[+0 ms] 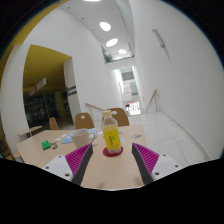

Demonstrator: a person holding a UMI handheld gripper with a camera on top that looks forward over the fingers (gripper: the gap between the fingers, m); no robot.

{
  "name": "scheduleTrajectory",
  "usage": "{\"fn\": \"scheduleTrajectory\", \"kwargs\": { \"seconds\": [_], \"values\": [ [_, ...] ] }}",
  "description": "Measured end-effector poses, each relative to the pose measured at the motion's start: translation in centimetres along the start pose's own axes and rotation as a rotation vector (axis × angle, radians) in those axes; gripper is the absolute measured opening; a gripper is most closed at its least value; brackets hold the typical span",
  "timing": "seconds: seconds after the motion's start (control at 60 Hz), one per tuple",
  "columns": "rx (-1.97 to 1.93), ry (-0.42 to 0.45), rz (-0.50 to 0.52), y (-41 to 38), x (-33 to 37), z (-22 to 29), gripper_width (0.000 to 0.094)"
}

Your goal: Pour water

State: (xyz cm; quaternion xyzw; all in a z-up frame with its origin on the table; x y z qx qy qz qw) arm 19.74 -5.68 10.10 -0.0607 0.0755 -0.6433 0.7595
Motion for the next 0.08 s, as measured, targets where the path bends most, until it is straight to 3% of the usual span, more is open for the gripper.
{"fn": "scheduleTrajectory", "kwargs": {
  "seconds": [0.083],
  "values": [
    [-0.036,0.000,-0.002,0.8,2.1,-0.6,0.0858]
  ]
}}
Point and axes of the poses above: the point between the fingertips, and its own axes, seen from behind it with the camera up: y to the right, z up, x backward, against the way the camera looks, the point moved 1 cm from there along x, backward, against the way the camera looks, and after that the axes turned 12 degrees about y, right-handed, at the moved point
